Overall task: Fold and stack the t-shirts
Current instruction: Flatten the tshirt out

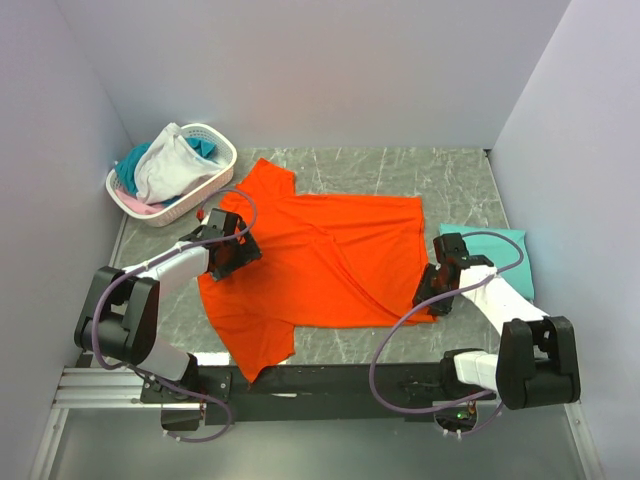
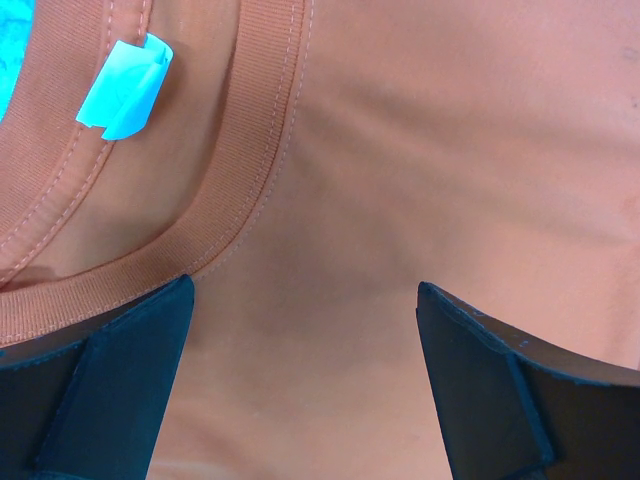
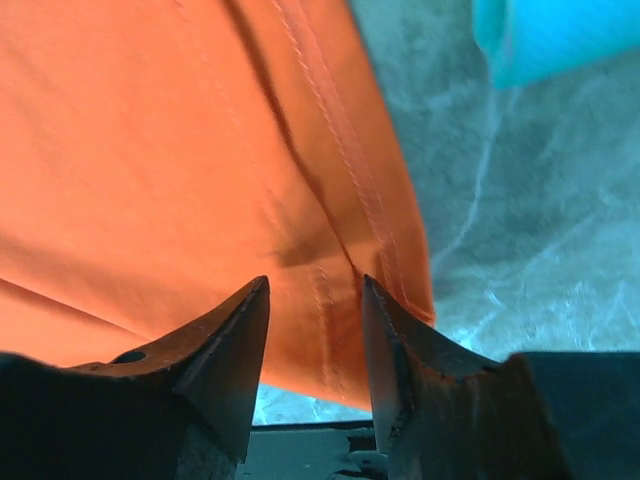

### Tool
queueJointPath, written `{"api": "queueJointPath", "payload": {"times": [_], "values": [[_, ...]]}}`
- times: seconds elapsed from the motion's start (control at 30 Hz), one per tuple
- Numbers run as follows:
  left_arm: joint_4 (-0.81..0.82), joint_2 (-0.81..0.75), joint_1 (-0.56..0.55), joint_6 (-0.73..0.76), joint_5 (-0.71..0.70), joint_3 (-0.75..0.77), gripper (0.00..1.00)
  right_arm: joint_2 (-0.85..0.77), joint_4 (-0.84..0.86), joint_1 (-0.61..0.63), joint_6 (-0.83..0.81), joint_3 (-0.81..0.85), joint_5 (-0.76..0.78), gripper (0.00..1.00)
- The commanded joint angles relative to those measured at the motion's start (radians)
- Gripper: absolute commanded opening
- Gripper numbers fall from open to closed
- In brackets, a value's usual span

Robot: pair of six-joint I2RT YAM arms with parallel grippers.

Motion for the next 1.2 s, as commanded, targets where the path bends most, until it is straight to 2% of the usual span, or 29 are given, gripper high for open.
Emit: {"api": "queueJointPath", "payload": {"times": [0.0, 0.43, 0.63, 0.7, 0.77, 0.93, 1.17], "values": [[-0.004, 0.007, -0.004, -0.006, -0.021, -0.003, 0.99, -0.024, -0.062, 0.005, 0.038, 0.029, 0.032, 0.5], [-0.006, 0.013, -0.004, 0.003, -0.024, 0.007, 0.99, 0.001, -0.033, 0.023, 0.031, -0.001, -0.135, 0.48], [-0.009, 0.003, -0.004, 0.002, -0.033, 0.007, 0.99, 0.014, -0.022, 0.023, 0.023, 0.0, -0.108, 0.34], [-0.006, 0.002, -0.004, 0.0, -0.031, 0.007, 0.99, 0.022, -0.023, 0.022, 0.02, 0.011, -0.065, 0.2], [-0.012, 0.0, -0.004, 0.0, -0.033, 0.009, 0.99, 0.025, -0.025, 0.023, 0.025, 0.022, -0.033, 0.02], [-0.019, 0.003, -0.004, -0.003, -0.053, 0.007, 0.99, 0.01, 0.0, 0.02, 0.042, 0.051, 0.079, 0.0], [-0.033, 0.017, 0.0, -0.003, -0.073, 0.017, 0.99, -0.015, 0.007, 0.003, 0.028, 0.108, 0.129, 0.0]]}}
